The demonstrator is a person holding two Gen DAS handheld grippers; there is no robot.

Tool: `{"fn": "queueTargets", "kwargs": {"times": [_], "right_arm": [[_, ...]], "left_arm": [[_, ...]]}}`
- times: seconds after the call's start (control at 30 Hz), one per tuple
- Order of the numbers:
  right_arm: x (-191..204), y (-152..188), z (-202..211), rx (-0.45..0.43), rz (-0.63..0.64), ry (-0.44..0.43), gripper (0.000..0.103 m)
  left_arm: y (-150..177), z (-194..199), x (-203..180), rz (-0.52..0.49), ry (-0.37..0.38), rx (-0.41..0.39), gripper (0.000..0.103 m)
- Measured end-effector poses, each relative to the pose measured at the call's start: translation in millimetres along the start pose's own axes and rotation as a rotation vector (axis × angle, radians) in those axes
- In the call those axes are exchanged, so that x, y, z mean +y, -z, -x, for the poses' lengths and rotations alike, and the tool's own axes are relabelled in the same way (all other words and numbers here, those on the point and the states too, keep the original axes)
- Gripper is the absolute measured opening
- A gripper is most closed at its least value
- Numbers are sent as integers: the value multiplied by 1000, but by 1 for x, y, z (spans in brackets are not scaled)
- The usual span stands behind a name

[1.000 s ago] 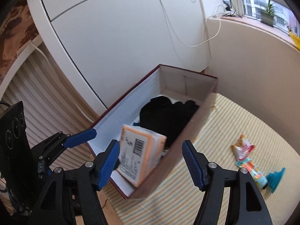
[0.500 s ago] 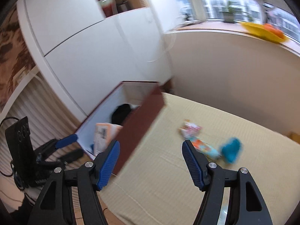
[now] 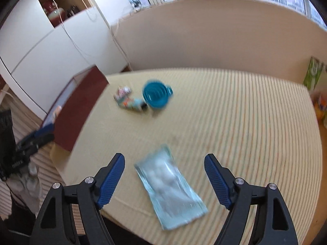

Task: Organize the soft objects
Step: 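Move the left tool toward the hand cream tube while the right tool approaches the cotton ball bag, then close the left tool on the hand cream tube while the right tool grips the cotton ball bag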

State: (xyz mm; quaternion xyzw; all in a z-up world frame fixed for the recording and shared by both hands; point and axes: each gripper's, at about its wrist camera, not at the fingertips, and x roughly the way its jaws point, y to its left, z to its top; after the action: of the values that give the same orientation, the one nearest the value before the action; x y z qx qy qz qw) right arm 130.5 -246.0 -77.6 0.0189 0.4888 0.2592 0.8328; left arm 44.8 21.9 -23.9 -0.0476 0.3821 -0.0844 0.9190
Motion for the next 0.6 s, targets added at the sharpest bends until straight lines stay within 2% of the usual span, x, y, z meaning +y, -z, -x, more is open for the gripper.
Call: {"fn": "queueTargets", "kwargs": {"times": [0.3,0.5,0.6], "right_arm": [[20,20,-24,68,142,37,77],[28,21,-34,97,209,39,77],[22,20,-38,105,183,22,77]], "left_arm": [[-21,-45,-18,-124,-10,80,72],[-51,-88,-32,-313,-22,191,72],[-69,-111,-35,-322,27,242,72]]}}
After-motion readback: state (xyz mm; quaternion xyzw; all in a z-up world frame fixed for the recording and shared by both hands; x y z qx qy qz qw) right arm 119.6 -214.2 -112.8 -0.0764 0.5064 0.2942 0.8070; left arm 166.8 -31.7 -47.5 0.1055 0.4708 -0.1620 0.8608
